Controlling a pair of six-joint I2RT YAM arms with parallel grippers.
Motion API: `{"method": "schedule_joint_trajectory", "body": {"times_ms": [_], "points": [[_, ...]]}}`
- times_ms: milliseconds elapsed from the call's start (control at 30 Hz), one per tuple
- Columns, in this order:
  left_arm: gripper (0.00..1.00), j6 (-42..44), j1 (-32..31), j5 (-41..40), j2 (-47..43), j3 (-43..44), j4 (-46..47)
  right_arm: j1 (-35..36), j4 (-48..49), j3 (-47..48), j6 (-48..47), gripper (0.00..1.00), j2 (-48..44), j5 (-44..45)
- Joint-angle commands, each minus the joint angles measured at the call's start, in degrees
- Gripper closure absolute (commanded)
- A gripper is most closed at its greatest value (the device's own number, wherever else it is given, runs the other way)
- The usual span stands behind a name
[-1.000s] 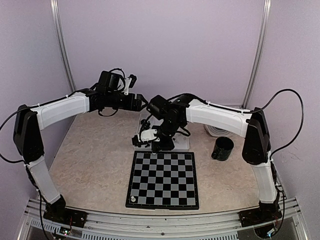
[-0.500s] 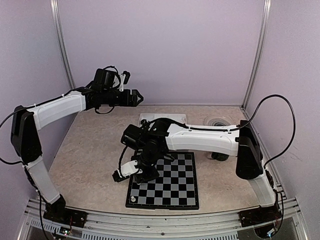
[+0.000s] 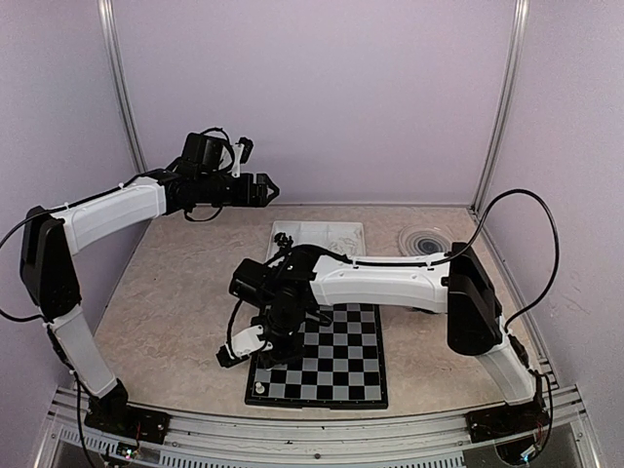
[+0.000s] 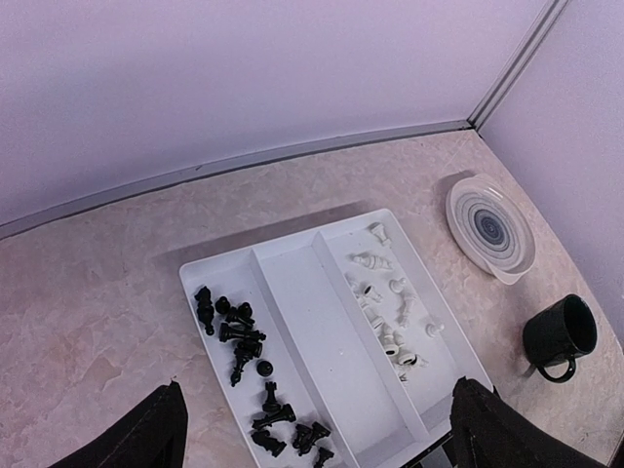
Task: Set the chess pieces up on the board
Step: Place the pawn on the chessboard.
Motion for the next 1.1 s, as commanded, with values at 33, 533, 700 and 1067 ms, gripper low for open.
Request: {"method": "schedule_joint_trajectory", "body": {"times_ms": [33,533,700,1067], "points": [[0.07,0.2,0.3,-0.7,-1.7,0.5,-0.2,1.6,0.3,1.7,0.1,1.00,1.9,-1.1],[0.07,0.3,0.4,-0.5,-2.0,1.3,-1.2,2.2,2.3,1.7,0.4,0.99,2.9,0.2],[0.08,0.1,0.5,-0.4,-1.8,1.4,-1.4,2.2,2.3,2.0,0.5,0.99,3.1,-0.3],[0.08,0.1,0.7,-0.1,-1.6,1.5,-1.6,2.2,2.8,2.4,0.9,0.80,2.9,0.9]]}}
